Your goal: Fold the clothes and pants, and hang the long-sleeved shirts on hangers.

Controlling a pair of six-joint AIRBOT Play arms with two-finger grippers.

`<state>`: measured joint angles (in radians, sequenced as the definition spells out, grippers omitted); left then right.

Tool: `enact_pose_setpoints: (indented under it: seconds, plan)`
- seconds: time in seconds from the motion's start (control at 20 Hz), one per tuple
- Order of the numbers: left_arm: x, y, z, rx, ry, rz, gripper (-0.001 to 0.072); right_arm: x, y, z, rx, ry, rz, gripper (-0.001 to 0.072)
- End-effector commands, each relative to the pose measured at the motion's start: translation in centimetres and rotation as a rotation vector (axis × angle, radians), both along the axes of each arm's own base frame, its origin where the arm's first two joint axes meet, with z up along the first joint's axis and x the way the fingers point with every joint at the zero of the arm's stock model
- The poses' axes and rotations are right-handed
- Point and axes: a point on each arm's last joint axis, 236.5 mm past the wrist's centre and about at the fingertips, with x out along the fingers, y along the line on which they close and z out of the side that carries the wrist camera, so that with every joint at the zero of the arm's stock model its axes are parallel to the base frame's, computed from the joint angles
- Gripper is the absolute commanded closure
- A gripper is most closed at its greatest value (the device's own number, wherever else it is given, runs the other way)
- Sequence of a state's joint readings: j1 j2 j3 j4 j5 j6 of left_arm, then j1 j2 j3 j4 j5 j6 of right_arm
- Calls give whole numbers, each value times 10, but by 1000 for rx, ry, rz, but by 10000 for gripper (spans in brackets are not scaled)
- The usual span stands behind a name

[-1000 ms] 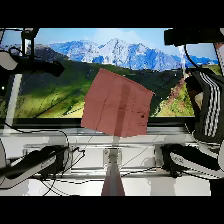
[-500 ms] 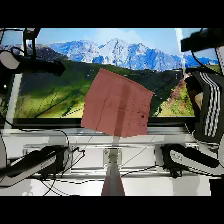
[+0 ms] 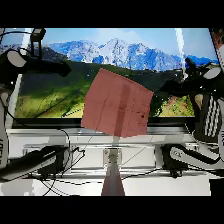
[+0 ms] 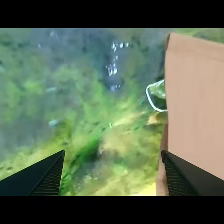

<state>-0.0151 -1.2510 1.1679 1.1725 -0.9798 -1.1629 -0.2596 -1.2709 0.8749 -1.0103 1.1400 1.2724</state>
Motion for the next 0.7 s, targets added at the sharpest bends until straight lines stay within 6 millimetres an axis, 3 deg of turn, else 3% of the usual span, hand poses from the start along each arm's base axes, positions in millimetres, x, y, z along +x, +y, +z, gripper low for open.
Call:
enact_pose_setpoints:
  seconds: [0.0, 0.2, 0.25, 0.35, 0.45, 0.65]
  plan:
    - [3, -2, -29, -9, 72, 4, 10, -3, 30, -42, 105, 11, -145, 201]
    - [4, -11, -72, -68, 192, 38, 10, 11, 62, -51, 124, -13, -133, 203]
    - [6, -17, -81, -107, 216, 49, 10, 14, 67, -50, 117, -28, -125, 255]
    - [14, -35, -96, -207, 253, 86, 10, 15, 78, -49, 119, -43, -110, 443]
    - [25, -53, -108, -279, 242, 81, 10, 20, 82, -49, 102, -69, -105, 696]
    - [36, -87, -126, -353, 230, 58, 13, 33, 81, -41, 84, -125, -82, 692]
